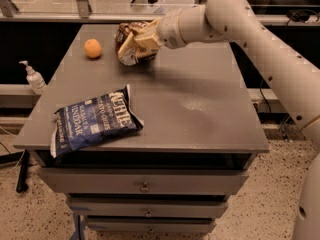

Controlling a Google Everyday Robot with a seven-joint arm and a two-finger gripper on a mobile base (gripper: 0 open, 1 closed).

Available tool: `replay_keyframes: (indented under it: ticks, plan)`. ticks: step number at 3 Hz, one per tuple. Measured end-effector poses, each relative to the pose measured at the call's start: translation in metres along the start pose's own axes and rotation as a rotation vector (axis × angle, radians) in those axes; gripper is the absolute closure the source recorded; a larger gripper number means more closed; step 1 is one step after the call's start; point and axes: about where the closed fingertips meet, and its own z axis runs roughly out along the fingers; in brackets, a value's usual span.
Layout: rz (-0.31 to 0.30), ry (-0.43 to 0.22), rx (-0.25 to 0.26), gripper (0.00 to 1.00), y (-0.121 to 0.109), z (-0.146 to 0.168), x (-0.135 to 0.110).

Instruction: Move brown chip bag near orange

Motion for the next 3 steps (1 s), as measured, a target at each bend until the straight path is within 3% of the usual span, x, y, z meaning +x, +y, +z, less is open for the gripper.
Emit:
replay_keyframes:
  ticks: [2,3]
  plan:
    - [-0.004,-0.049,-0.039,1.0,0.013,0.018,-0.019]
    - [0.007,-0.039,-0.056,0.82,0.018,0.022,-0.017]
